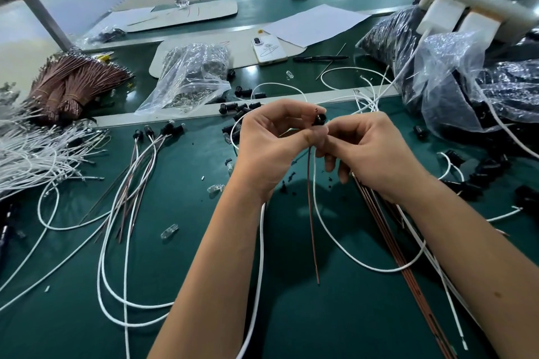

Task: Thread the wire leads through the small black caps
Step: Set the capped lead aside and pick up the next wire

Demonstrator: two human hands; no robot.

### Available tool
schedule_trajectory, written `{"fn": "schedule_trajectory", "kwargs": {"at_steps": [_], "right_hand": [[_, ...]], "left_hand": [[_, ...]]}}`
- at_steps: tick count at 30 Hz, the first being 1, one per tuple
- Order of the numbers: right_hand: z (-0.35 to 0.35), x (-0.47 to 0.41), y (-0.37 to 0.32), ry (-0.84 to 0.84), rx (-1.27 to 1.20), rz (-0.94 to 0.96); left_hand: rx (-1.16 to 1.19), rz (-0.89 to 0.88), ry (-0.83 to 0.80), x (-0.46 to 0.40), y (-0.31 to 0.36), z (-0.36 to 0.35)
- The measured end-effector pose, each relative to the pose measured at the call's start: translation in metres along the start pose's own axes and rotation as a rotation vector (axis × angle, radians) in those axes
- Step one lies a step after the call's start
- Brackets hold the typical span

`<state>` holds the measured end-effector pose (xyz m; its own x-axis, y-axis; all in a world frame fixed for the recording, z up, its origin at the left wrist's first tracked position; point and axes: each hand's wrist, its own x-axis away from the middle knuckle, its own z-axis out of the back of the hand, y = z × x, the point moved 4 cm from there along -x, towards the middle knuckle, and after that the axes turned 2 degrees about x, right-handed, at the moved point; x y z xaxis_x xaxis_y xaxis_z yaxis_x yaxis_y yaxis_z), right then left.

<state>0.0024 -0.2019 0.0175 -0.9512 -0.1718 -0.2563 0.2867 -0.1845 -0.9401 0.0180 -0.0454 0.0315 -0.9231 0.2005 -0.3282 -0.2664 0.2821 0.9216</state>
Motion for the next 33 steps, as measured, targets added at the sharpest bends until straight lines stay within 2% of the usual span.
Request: {"fn": "schedule_trajectory", "kwargs": {"at_steps": [13,19,29,33], "right_hand": [[-0.004,0.001,-0.009,0.002,0.002,0.055],[-0.003,0.003,-0.019,0.015,0.055,0.122],[-0.002,0.004,-0.028,0.101,0.424,0.342],[-0.001,0.004,-0.028,0.108,0.492,0.384]], "left_hand": [[0.063,-0.086,0.01,0.0,0.006,0.0],[0.101,-0.11,-0.046,0.0,0.01,-0.002],[0.08,-0.112,-0.034,0.001,0.01,-0.002],[0.065,-0.117,-0.034,0.002,0.01,-0.002]]}}
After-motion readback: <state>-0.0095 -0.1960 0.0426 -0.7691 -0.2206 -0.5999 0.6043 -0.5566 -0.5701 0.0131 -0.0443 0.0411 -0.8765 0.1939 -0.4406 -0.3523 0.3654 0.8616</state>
